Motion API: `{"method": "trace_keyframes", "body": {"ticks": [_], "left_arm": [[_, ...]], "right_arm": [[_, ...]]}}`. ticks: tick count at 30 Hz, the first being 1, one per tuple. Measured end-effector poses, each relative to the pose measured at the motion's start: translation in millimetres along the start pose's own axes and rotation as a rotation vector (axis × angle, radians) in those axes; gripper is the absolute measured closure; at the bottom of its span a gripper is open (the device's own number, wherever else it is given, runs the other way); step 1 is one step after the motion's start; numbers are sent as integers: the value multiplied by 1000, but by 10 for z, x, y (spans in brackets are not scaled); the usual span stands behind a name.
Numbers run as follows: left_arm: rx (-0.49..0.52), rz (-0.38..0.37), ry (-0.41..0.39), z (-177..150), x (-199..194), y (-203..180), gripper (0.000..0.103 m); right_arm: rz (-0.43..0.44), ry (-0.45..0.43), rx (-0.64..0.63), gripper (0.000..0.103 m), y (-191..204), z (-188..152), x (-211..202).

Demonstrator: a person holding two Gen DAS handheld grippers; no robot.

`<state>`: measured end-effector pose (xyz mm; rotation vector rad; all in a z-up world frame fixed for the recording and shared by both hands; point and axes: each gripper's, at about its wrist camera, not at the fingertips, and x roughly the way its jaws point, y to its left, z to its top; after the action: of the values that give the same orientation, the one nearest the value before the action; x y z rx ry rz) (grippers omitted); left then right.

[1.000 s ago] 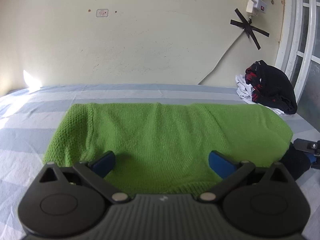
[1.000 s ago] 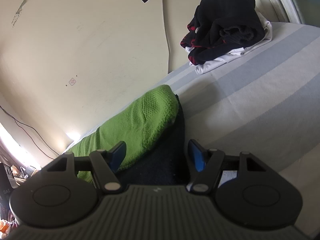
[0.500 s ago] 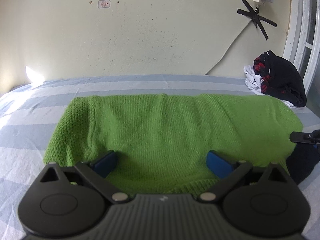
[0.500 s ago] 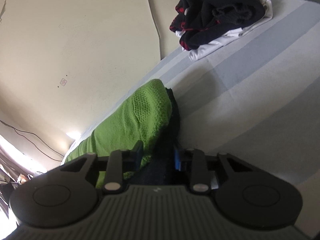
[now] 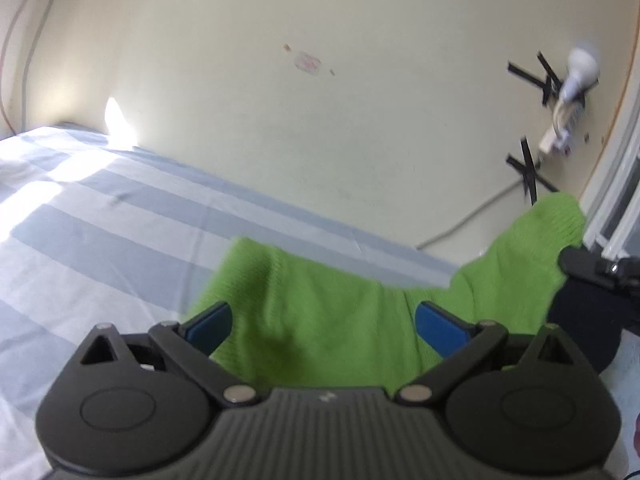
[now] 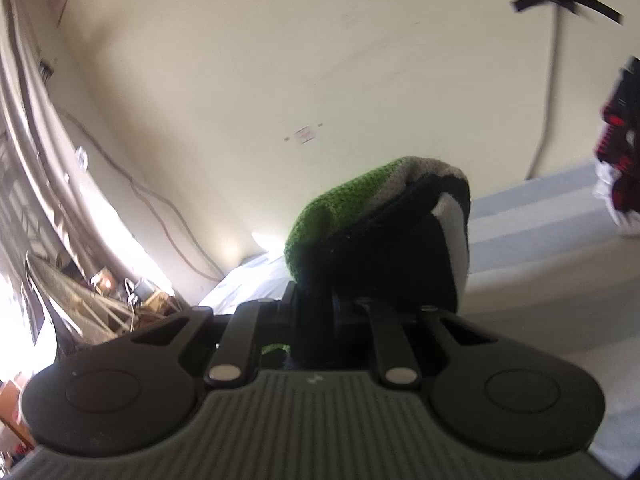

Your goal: Fold small clothes

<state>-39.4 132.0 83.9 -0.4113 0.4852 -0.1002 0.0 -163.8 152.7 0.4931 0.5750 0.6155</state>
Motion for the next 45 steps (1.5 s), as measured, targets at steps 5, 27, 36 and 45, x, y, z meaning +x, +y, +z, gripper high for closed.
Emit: {"method": "trace_keyframes", "body": {"ticks": [5, 27, 36, 45], "left_arm": [[-74, 95, -157, 242, -540, 502, 0], [38, 114, 30, -124, 132, 254, 10], [116, 77, 68, -193, 187, 130, 35], [84, 53, 65, -182, 178, 218, 15]], "right_arm": [[52, 139, -175, 86, 615, -122, 841], [57, 173, -194, 75, 671, 172, 1240], [-105, 395, -238, 66, 473, -127, 2284], [-110, 295, -310, 54, 606, -215, 2050]]}}
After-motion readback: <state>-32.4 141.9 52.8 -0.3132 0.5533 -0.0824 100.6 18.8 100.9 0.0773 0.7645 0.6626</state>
